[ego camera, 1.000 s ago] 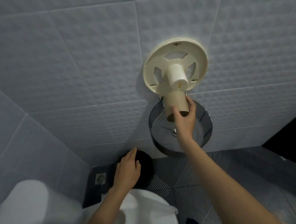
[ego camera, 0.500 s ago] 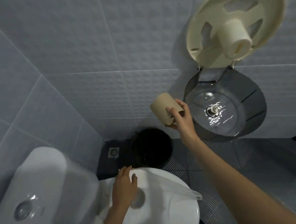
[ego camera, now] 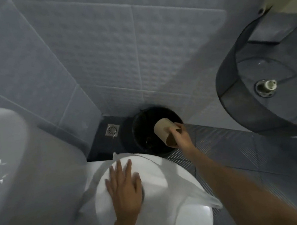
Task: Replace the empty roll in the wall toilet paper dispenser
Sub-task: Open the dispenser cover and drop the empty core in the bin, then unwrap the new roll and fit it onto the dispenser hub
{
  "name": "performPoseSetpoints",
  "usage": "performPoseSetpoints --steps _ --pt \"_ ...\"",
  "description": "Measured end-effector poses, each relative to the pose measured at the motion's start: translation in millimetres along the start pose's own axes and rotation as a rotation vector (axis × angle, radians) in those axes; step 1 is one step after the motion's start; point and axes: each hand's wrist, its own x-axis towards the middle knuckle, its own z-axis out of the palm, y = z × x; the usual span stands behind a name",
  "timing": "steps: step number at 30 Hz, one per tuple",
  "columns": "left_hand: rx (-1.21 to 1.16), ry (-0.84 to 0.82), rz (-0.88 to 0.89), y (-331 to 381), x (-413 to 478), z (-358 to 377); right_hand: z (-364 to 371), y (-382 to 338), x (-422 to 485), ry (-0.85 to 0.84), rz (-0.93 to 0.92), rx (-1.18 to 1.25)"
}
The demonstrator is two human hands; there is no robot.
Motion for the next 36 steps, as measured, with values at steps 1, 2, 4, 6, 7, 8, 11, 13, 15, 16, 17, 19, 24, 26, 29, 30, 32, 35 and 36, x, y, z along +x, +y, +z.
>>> performPoseSetpoints --steps 1,2,4,6,7,8,11,13,15,16,17,19,24,26,29,30,32,35,36 --pt "0.004 0.003 -0.002 0 1 8 2 10 9 0.002 0.001 -0.043" --pt "0.011 0.016 -0.007 0 2 14 4 20 18 0.008 0.007 -0.078" --pt "0.05 0.063 -0.007 2 3 22 6 37 33 0.008 0.026 -0.124" --pt "0.096 0.122 0.021 3 1 27 7 48 42 -0.014 0.042 -0.129" --pt "0.113 0.157 0.043 2 1 31 9 53 48 -0.022 0.063 -0.132" --pt "0.125 0.191 0.056 2 1 33 11 57 56 -0.024 0.087 -0.119" --pt "0.145 0.246 0.069 0 1 37 17 62 69 0.012 0.16 -0.036" --pt "0.16 0.259 0.07 -1 1 39 21 67 76 0.042 0.189 -0.01" --pt "0.15 0.281 0.08 -1 2 39 21 70 75 0.052 0.19 0.022" --pt "0.141 0.297 0.091 -1 3 40 21 71 76 0.054 0.183 0.036" --pt "0.136 0.303 0.094 -2 2 40 21 73 72 0.057 0.178 0.039" --pt "0.13 0.283 0.075 -1 1 38 19 73 60 0.06 0.162 0.055" --pt "0.133 0.145 -0.004 2 6 32 3 56 0 0.036 0.067 0.132" --pt "0.122 0.099 -0.009 2 7 29 -8 48 -30 0.039 0.014 0.127" --pt "0.119 0.019 0.011 0 5 22 -27 42 -76 0.07 -0.086 0.09" --pt "0.124 -0.011 0.025 -2 6 17 -33 40 -90 0.078 -0.114 0.071" --pt "0.138 -0.06 0.058 -3 7 5 -46 41 -119 0.101 -0.141 0.01" --pt "0.152 -0.105 0.056 -9 5 -13 -65 50 -158 0.119 -0.168 -0.083" --pt "0.145 -0.113 0.035 -12 5 -17 -69 57 -168 0.118 -0.163 -0.108"
